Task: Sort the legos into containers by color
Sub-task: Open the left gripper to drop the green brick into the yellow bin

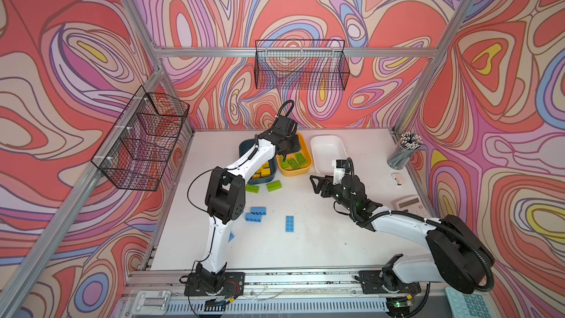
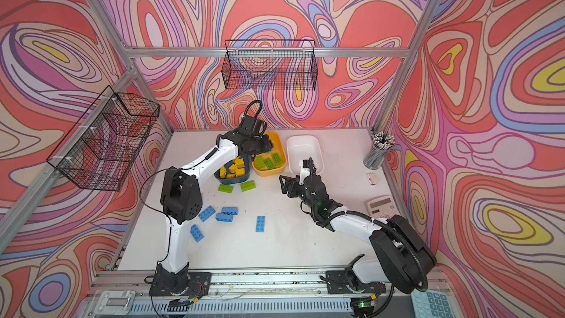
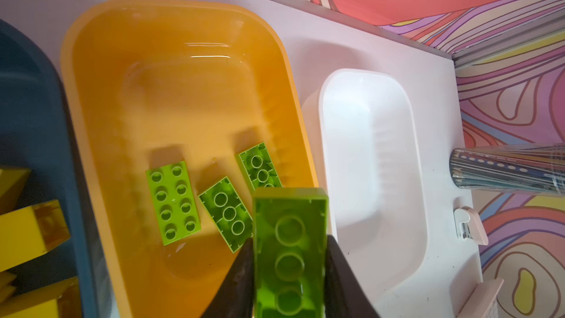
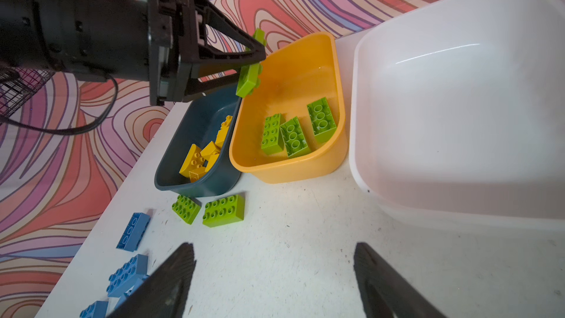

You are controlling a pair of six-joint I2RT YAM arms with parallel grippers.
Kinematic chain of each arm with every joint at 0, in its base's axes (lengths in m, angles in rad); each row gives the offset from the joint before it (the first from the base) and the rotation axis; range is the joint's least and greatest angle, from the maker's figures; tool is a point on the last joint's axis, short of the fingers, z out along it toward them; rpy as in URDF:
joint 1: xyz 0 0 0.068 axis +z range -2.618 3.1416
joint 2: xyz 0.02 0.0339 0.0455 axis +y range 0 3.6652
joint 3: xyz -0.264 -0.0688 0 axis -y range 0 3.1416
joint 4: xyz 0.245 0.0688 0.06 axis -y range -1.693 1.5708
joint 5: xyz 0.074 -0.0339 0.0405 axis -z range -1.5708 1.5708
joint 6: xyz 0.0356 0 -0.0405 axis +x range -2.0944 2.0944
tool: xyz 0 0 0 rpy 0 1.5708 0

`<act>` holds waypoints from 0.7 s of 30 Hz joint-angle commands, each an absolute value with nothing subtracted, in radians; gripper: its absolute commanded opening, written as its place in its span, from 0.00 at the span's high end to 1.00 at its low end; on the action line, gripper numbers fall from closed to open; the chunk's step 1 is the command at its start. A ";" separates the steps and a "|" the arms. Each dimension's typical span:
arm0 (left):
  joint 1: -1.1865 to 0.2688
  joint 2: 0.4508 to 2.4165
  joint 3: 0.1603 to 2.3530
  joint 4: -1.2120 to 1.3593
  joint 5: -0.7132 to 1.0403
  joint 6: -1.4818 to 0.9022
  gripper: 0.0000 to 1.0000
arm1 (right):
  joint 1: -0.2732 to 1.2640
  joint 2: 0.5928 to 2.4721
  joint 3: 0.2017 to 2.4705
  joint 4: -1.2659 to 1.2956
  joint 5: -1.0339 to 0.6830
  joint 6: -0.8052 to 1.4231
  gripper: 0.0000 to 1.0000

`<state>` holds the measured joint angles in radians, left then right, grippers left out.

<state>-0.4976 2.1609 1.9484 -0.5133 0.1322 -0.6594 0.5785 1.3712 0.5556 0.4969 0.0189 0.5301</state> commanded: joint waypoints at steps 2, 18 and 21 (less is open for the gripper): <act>-0.496 2.184 1.979 -0.530 0.144 -0.684 0.57 | 0.583 1.370 0.543 0.525 0.025 0.538 0.14; -0.494 1.833 1.717 -0.410 0.014 -0.627 0.16 | 0.695 1.446 0.575 0.531 0.086 0.418 0.13; -0.494 1.702 1.643 -0.426 -0.014 -0.588 0.16 | 0.724 1.480 0.607 0.509 0.099 0.397 0.12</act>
<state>-0.4969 1.8114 1.6783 -0.4500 0.0387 -0.6312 0.6983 1.4517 0.5678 0.5209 0.0715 0.4366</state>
